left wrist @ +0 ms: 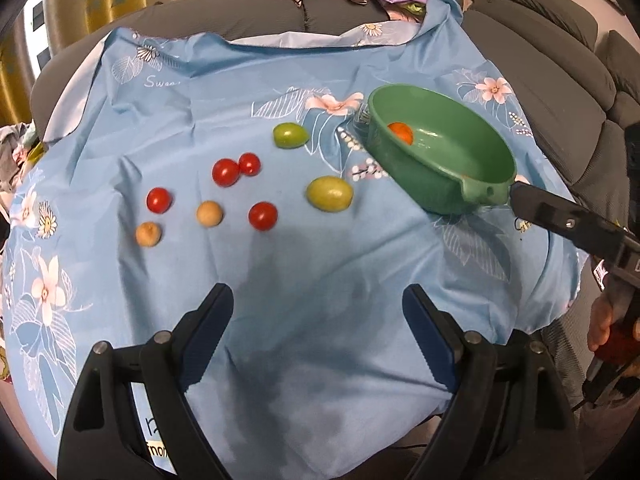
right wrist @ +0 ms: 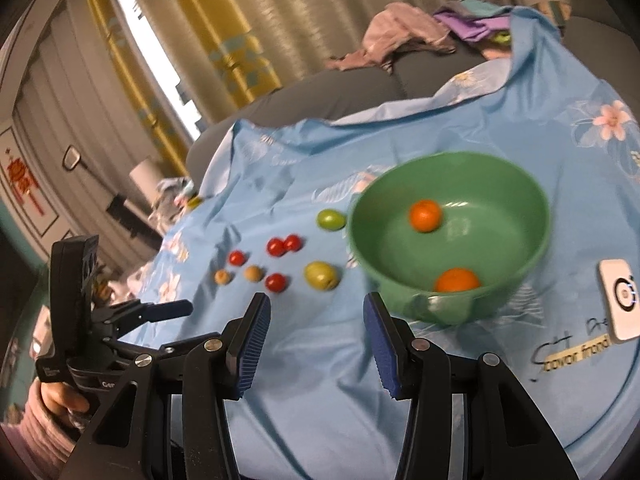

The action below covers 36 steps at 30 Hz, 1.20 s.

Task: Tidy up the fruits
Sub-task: 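Withdraw both tools from the bowl toward the remaining fruit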

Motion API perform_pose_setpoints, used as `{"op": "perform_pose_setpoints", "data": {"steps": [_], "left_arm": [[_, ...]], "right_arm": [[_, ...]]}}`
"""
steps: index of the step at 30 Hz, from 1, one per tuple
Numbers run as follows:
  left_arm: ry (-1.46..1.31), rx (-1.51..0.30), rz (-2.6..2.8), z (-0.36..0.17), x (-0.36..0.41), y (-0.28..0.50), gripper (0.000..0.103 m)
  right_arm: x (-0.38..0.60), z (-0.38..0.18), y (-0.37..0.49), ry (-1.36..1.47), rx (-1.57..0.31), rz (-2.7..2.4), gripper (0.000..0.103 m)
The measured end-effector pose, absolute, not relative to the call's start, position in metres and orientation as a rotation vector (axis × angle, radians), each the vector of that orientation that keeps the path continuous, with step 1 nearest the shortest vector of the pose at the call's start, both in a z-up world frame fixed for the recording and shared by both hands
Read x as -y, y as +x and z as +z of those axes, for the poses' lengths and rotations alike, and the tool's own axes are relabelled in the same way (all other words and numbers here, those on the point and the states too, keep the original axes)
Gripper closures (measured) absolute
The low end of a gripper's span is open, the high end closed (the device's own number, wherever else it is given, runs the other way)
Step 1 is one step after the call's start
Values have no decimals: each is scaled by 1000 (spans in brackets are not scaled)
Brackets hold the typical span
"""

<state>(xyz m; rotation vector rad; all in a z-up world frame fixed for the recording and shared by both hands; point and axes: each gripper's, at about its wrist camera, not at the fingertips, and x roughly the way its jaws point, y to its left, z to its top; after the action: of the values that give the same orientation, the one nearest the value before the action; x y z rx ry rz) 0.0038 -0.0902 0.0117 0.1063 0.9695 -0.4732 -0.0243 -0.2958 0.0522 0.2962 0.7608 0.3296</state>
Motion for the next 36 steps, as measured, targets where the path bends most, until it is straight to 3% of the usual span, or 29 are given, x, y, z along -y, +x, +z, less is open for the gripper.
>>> {"op": "perform_pose_setpoints", "data": {"steps": [14, 23, 26, 27, 28, 36], "left_arm": [[87, -940, -549, -13, 112, 55, 20], [117, -1000, -583, -41, 153, 105, 31], [135, -1011, -575, -48, 160, 113, 43], [139, -1011, -577, -50, 162, 114, 53], [148, -1011, -573, -51, 163, 114, 56], [77, -996, -561, -44, 135, 113, 57]], "right_arm": [[282, 37, -2, 303, -799, 345, 54], [290, 28, 8, 301, -808, 343, 54], [291, 27, 12, 305, -813, 342, 54], [292, 26, 12, 307, -814, 344, 54], [292, 25, 13, 309, -816, 344, 54], [286, 24, 18, 300, -830, 350, 54]]}}
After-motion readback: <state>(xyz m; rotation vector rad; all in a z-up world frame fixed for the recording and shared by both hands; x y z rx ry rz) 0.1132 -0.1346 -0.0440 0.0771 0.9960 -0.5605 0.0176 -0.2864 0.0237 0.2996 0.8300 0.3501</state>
